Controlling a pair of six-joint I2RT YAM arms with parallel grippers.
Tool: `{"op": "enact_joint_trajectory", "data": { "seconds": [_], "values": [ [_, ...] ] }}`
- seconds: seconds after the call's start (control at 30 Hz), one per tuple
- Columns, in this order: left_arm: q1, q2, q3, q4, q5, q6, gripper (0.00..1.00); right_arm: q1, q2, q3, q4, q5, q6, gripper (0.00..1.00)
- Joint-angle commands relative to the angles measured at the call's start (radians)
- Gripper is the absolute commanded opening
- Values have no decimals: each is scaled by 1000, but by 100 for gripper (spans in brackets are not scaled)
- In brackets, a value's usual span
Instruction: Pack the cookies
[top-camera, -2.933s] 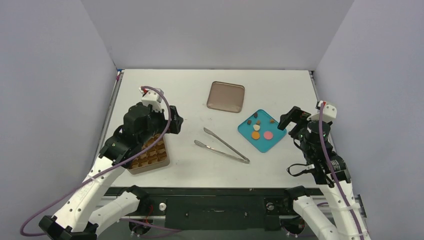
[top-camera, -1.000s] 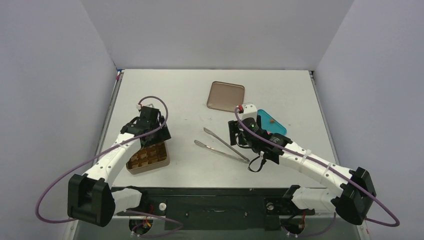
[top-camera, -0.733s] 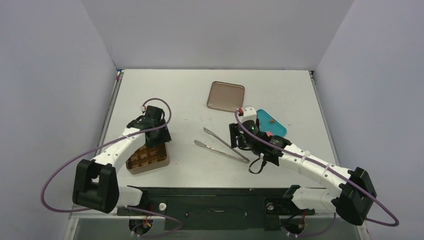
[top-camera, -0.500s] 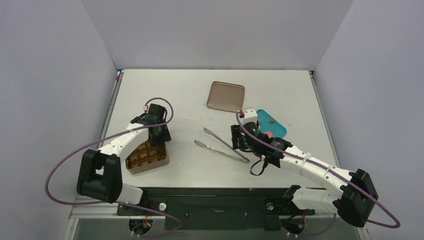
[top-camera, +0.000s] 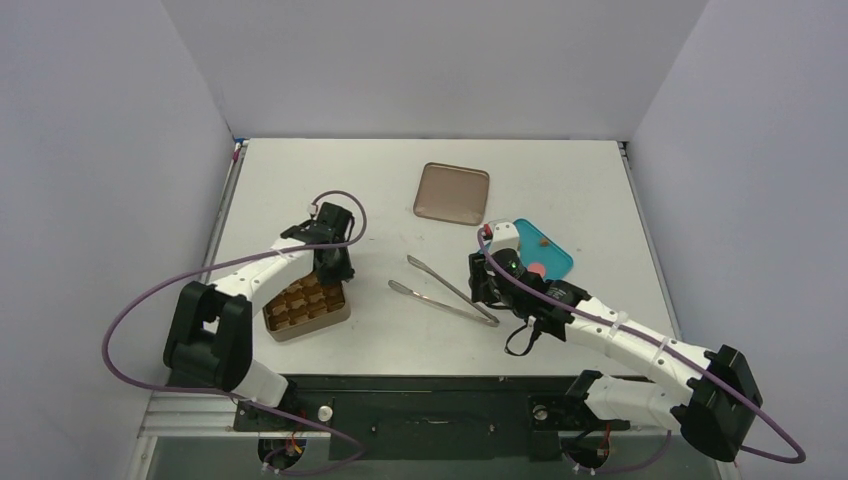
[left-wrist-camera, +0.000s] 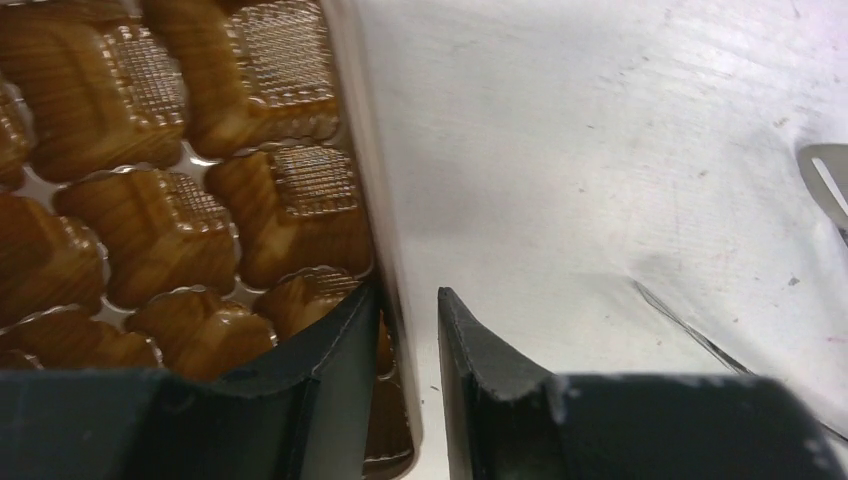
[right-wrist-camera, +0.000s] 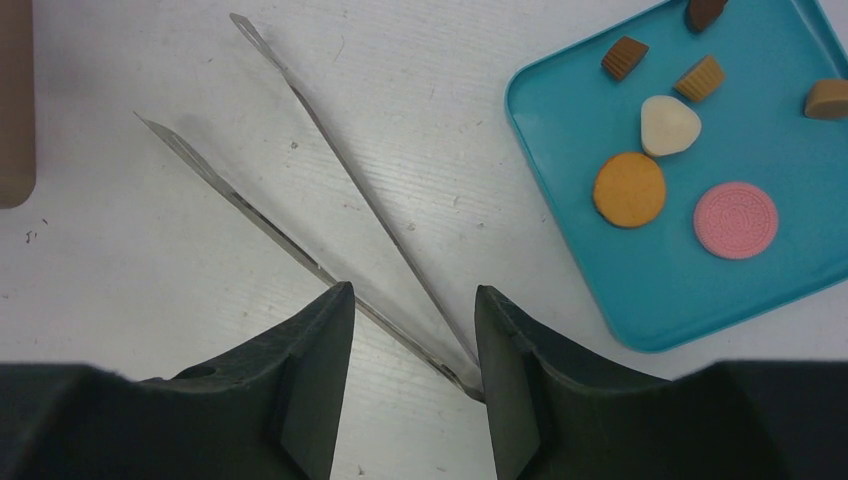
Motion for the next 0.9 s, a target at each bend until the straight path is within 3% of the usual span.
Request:
{"op": "enact_joint_trajectory", "data": {
  "seconds": [0.0, 0.47, 0.87],
  "values": [
    [-63, 30, 69, 13, -21, -21, 24, 9, -31, -3, 26, -4, 10, 44],
    [-168, 131, 177, 24, -5, -53, 14, 9, -109, -23, -18, 37, 7, 30],
    [-255, 268, 289, 47, 39, -37, 11, 4, -118, -30, -53, 50, 5, 29]
  ]
}}
